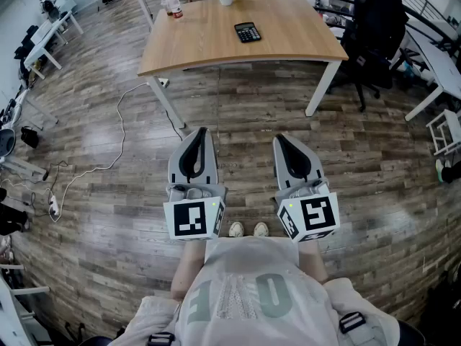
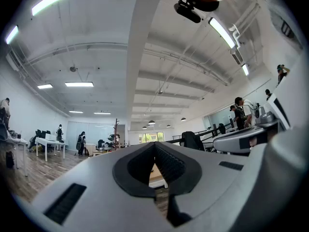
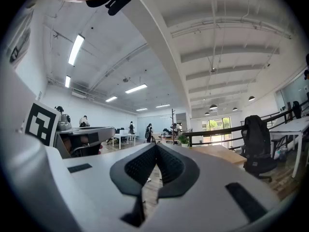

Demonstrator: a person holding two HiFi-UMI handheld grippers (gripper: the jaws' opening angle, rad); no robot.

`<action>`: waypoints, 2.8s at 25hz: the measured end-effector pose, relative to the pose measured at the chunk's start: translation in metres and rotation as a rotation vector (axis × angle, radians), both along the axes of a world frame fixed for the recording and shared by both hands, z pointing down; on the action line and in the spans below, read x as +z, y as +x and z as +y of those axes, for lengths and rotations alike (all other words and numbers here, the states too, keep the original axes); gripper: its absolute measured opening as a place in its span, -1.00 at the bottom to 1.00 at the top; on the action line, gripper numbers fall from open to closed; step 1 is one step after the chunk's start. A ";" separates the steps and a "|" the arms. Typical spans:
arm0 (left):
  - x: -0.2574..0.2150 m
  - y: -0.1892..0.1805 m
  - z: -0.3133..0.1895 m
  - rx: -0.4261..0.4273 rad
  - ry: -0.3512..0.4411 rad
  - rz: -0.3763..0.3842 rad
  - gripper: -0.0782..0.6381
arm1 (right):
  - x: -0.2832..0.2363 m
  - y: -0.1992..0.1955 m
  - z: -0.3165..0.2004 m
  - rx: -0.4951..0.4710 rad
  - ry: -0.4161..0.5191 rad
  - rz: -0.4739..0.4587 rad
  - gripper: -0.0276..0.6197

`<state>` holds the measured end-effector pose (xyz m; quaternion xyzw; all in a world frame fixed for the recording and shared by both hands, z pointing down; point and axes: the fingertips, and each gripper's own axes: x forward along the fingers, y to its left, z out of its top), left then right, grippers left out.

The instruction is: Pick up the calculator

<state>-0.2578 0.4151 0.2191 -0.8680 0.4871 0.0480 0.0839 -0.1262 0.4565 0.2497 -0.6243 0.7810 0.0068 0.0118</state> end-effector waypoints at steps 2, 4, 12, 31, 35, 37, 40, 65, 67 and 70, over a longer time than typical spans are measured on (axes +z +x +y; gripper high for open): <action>-0.003 0.002 -0.002 0.002 0.011 0.003 -0.76 | -0.002 0.002 -0.002 -0.002 0.013 0.008 -0.85; -0.005 0.004 -0.004 0.005 0.020 0.004 -0.76 | -0.004 0.004 -0.003 0.003 0.019 0.010 -0.85; -0.011 0.015 0.000 0.016 0.031 0.004 -0.76 | -0.007 0.018 0.004 0.018 0.036 0.008 -0.85; 0.003 0.036 -0.008 -0.084 0.043 -0.035 -0.76 | 0.000 0.058 -0.006 -0.111 0.102 -0.032 -0.85; -0.002 0.047 -0.016 -0.071 0.062 -0.044 -0.76 | 0.007 0.067 -0.013 -0.103 0.092 -0.049 -0.85; 0.003 0.054 -0.023 -0.057 0.066 -0.044 -0.76 | 0.012 0.070 -0.019 -0.099 0.088 -0.048 -0.85; 0.014 0.061 -0.040 -0.050 0.064 -0.040 -0.76 | 0.023 0.075 -0.033 -0.097 0.084 -0.023 -0.85; 0.054 0.062 -0.298 -0.103 0.007 0.021 -0.76 | 0.064 0.083 -0.311 -0.159 -0.007 0.032 -0.85; 0.054 0.069 -0.334 -0.087 -0.005 0.011 -0.76 | 0.062 0.086 -0.343 -0.154 -0.016 0.035 -0.85; 0.048 0.080 -0.382 -0.063 -0.017 -0.003 -0.76 | 0.054 0.096 -0.385 -0.139 -0.039 -0.003 -0.85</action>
